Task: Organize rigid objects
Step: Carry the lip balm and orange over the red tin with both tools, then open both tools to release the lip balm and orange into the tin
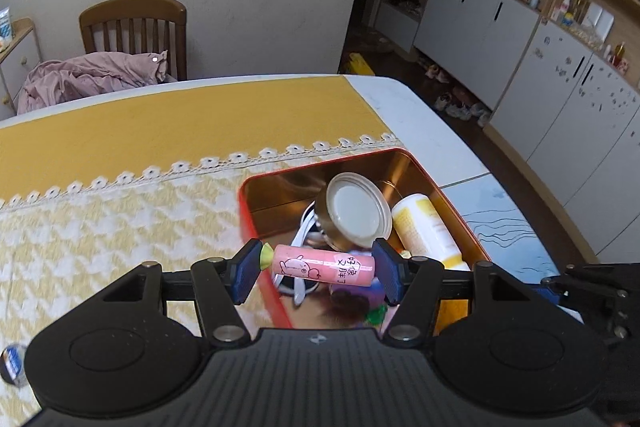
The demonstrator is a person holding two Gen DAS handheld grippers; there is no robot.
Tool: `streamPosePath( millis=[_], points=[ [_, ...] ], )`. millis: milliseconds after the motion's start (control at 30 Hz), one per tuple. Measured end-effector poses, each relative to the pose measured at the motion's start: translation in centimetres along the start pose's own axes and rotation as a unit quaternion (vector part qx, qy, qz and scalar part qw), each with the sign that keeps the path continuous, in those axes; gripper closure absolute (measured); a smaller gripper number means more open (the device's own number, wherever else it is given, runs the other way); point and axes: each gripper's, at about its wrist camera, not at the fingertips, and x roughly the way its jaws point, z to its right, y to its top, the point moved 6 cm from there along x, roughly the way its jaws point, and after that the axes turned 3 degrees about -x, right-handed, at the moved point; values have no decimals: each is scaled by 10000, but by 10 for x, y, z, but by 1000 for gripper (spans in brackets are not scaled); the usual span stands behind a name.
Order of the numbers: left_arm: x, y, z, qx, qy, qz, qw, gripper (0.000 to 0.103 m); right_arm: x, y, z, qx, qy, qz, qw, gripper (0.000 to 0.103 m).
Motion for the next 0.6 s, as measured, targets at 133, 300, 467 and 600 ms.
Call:
streamPosePath(
  millis=[133,300,467,600],
  points=[
    [22,6,9,109,172,-90,9998,43,7,6,2,-261,-31,-19,9997,51],
    [42,11,15,76,243,-213,9994,43,20,11,9,-437,-78,-122,9989,51],
    [58,11,17,7,266,-345,9990,43,27,10,13,-451,85,-282,9985,51],
    [69,10,16,-39,298,-418,9987,43,33,10,13,-701,51,-354,9969,51]
  ],
)
